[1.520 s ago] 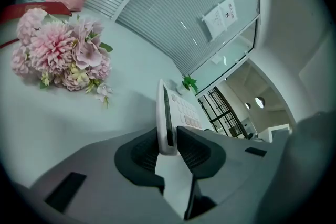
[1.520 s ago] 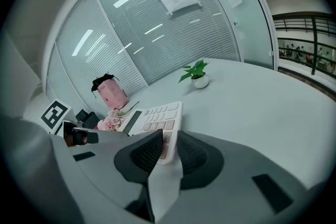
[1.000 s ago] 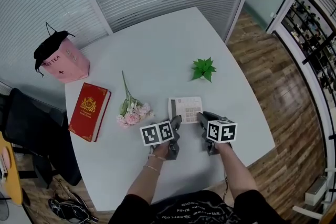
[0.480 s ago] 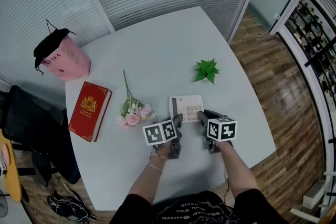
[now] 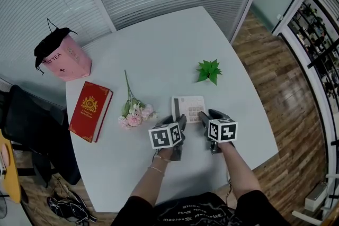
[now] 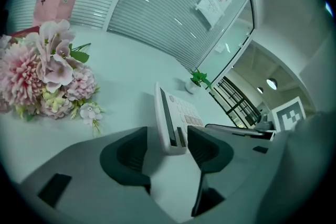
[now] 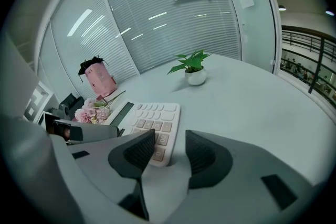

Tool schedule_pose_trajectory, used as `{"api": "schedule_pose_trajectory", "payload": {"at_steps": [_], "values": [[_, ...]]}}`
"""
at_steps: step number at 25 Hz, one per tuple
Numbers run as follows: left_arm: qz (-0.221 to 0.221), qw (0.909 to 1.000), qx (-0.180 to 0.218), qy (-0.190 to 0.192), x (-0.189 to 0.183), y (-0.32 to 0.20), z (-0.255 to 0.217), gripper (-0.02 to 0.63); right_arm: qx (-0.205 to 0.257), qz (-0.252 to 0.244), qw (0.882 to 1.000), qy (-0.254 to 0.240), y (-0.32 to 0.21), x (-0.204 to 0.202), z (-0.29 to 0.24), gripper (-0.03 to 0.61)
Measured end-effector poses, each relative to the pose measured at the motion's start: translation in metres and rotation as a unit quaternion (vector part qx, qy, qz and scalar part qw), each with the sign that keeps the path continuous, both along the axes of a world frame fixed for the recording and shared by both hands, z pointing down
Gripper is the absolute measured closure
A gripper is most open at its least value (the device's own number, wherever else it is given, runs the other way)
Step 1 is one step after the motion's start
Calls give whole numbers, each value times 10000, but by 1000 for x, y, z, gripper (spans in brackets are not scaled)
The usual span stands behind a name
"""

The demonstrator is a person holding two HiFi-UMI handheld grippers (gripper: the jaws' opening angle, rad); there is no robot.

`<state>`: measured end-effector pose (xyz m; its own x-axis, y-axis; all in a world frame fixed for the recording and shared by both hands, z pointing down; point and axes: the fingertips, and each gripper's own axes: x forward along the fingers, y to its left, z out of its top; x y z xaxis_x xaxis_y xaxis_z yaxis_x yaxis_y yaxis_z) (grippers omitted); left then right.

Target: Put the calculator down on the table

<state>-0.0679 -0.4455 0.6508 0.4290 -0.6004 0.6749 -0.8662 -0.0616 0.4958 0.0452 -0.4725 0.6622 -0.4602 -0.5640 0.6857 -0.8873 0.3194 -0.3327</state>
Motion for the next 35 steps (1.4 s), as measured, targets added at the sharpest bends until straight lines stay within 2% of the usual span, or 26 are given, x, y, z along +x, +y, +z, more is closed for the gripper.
{"api": "schedule_pose_trajectory", "payload": {"at_steps": [2,5,8,14,19,24,35], "values": [[-57,10000,47,-1,-1,2,-2,328,105,-3,9999,-75,1,0,-6,319],[-87,9998,154,-37,-3,7,-9,294,378,-96,9992,-125,3,-2,-21,284],[2,9996,277,-55,-3,14,-20,285,703,-227,9973,-9,9,-3,-40,276],[365,9961,769,-250,-4,44,-55,285,1306,-590,9892,303,36,-7,-78,276],[643,9896,1215,-422,-5,79,-84,285,1605,-704,9840,321,68,-8,-106,284],[635,9824,1681,-512,-9,115,-111,285,1943,-850,9766,357,106,-8,-133,284],[932,9678,2286,-497,1,205,-150,285,2641,-953,9592,331,192,-7,-182,284]]}}
